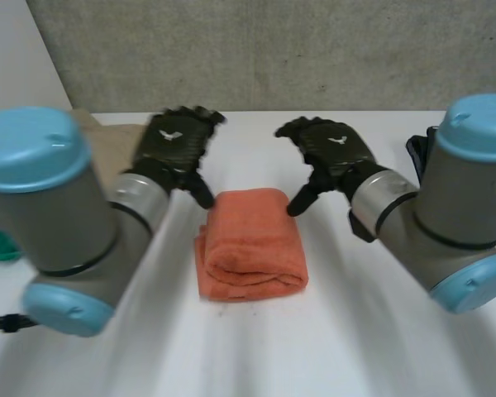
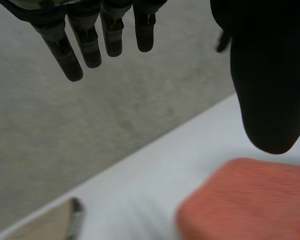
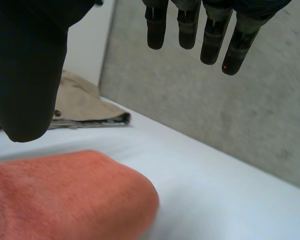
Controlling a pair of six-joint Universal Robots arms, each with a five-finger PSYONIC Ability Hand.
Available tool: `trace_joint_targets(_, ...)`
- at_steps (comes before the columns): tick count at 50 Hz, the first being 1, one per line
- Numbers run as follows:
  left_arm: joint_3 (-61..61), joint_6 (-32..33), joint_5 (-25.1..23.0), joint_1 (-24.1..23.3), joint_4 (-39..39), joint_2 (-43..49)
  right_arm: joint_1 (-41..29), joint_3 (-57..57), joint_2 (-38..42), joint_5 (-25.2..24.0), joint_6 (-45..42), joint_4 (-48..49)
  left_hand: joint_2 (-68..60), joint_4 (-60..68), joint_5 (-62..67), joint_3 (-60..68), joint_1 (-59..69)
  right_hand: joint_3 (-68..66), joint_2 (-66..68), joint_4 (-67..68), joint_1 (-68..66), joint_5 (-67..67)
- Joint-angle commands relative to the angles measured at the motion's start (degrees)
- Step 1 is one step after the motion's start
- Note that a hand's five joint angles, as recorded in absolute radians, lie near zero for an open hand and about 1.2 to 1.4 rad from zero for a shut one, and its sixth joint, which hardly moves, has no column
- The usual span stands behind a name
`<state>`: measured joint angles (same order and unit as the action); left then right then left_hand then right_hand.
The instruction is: Fold the laundry.
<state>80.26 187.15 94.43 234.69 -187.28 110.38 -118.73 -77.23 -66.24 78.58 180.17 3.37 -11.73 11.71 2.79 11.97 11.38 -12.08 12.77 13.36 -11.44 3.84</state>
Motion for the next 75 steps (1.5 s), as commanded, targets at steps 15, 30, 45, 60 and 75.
trace_joint_targets(15,-11.1,14.7,8.4,-4.1,7.4,23.1,1.5,7.7,12.9,-6.1,-0.9,-7.8,-3.0,3.0,2.0,2.8,3.4,2.1,-2.8,-3.4,1.4,-3.8)
trace_joint_targets(30,-5.8,17.5,11.3,-6.1,7.6,20.8,-3.4,13.6,23.4,0.8,-16.0,-12.0,-1.2,1.2,0.1,0.9,1.5,2.1,-2.8,-3.4,1.4,-3.8)
trace_joint_targets(45,-4.1,12.9,-0.1,-2.1,5.1,1.9,-3.8,2.4,6.1,1.8,-10.5,-3.7,-0.2,0.2,-0.9,-0.1,0.5,2.1,-2.8,-3.4,1.4,-3.8)
trace_joint_targets(60,-0.2,5.7,-41.2,9.8,10.7,-9.0,-13.9,-12.6,9.8,1.9,-20.1,12.8,-0.2,0.2,-0.9,-0.1,0.5,2.1,-2.8,-3.4,1.4,-3.8)
trace_joint_targets(75,0.2,5.5,-41.0,9.5,10.8,-9.7,-14.2,-4.8,18.0,5.5,-23.9,19.8,-0.2,0.2,-0.9,-0.1,0.5,-15.0,14.3,13.7,-15.6,13.2)
